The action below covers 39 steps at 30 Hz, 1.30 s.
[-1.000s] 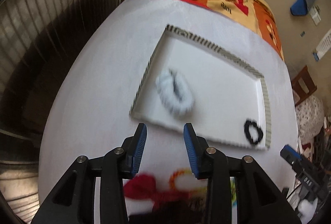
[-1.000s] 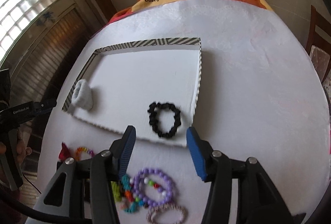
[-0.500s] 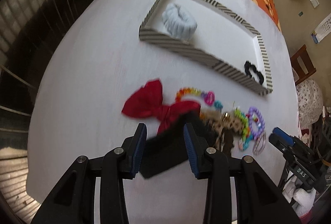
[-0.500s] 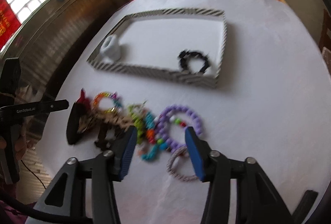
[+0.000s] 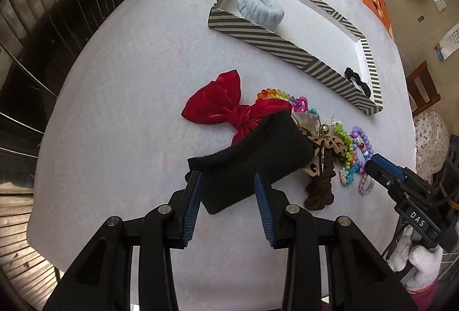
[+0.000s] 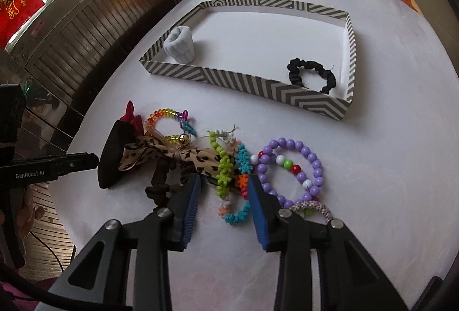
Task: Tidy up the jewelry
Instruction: 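Withdraw both tools from the tray back over the remaining accessories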
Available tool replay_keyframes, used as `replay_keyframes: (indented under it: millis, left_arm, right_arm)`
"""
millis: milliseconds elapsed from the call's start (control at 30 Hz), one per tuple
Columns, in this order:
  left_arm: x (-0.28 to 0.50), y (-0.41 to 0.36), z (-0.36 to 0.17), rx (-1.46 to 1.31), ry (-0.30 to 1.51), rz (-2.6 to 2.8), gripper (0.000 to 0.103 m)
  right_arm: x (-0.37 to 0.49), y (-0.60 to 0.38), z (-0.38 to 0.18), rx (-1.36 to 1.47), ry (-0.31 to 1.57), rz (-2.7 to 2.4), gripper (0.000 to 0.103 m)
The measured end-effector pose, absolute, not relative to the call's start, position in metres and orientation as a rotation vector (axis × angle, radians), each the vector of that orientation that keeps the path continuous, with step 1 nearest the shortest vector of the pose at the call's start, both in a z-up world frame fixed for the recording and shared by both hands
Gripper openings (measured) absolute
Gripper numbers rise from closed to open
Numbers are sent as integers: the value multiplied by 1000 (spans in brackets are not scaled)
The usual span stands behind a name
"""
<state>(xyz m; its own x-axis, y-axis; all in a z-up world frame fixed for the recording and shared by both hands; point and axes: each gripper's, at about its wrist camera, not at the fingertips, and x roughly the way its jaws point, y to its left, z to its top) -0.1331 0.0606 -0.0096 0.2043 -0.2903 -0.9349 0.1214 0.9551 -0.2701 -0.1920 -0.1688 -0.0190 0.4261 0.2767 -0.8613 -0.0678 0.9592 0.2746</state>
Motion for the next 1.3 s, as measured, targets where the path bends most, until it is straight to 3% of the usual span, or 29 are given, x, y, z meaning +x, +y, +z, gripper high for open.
replay_keyframes:
  millis: [1300]
  left_arm:
    - [-144,28,8,-2,1256,-238,18]
  right_arm:
    - [-207,-175,-1,216,1089,173,41]
